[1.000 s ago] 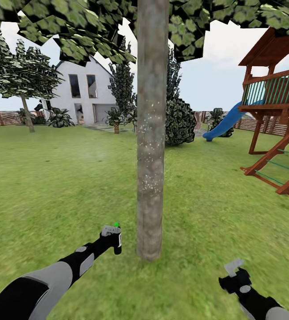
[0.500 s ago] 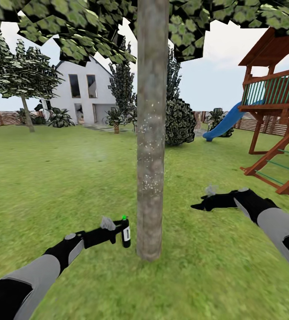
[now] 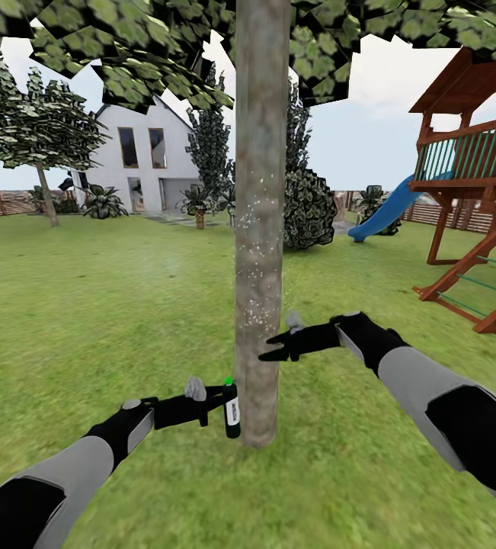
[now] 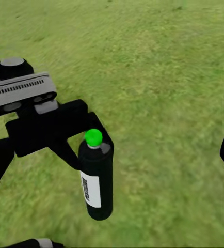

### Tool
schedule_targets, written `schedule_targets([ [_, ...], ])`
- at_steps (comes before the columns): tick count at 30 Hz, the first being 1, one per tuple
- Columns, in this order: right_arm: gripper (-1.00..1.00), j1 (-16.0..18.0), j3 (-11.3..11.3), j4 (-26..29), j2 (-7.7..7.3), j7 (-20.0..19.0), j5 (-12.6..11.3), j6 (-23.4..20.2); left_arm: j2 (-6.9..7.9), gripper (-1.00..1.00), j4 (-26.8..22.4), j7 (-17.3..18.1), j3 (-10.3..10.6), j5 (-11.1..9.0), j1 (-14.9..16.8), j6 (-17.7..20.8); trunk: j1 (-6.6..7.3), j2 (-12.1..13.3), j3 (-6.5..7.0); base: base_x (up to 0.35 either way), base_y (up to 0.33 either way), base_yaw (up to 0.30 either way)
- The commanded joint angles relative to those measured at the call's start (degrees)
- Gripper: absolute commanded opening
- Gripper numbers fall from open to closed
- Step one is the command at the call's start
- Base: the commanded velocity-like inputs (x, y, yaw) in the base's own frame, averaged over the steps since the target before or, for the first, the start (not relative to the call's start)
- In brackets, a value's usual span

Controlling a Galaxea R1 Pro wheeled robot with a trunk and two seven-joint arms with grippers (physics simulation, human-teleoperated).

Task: In the garden, pick up the pesticide atomizer on the floor and spray pesticide onto both trees until each tree trunk is fully covered.

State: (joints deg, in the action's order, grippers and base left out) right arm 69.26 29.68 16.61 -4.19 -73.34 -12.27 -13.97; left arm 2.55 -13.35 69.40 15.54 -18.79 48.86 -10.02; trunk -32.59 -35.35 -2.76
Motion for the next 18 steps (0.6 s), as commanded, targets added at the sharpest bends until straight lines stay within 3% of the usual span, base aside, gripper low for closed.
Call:
schedule_targets([
  [1, 1.00, 0.00, 0.02, 0.70, 0.12, 0.05, 0.03, -0.07, -0.06, -1.00, -0.01, 0.02, -0.09, -0.01, 0.00, 0.00, 0.00, 0.00, 0.00, 0.000, 0.000, 0.000],
  [7, 1.00, 0.00, 0.02, 5.35, 2.11, 0.19, 0.11, -4.71, -0.16, -1.00, -0.01, 0.12, -0.22, -0.02, 0.00, -0.08, 0.00, 0.00, 0.00, 0.000, 0.000, 0.000],
  [8, -1.00, 0.00, 0.02, 5.48, 2.31, 0.20, 0.12, -4.83, -0.17, -1.00, -0.01, 0.12, -0.20, -0.02, 0.00, -0.12, 0.00, 0.00, 0.00, 0.000, 0.000, 0.000],
  [15, -1.00, 0.00, 0.30, 5.63, 6.93, 0.29, 0.25, -4.93, -1.33, -1.00, -0.01, 0.12, -0.08, -0.02, 0.00, -0.09, 0.00, 0.00, 0.00, 0.000, 0.000, 0.000],
  [18, -1.00, 0.00, 0.50, 5.38, 7.88, 0.85, 0.31, -4.85, -1.46, -1.00, -0.64, 0.12, -0.09, -0.02, 0.00, -0.04, 0.00, 0.00, 0.00, 0.000, 0.000, 0.000],
])
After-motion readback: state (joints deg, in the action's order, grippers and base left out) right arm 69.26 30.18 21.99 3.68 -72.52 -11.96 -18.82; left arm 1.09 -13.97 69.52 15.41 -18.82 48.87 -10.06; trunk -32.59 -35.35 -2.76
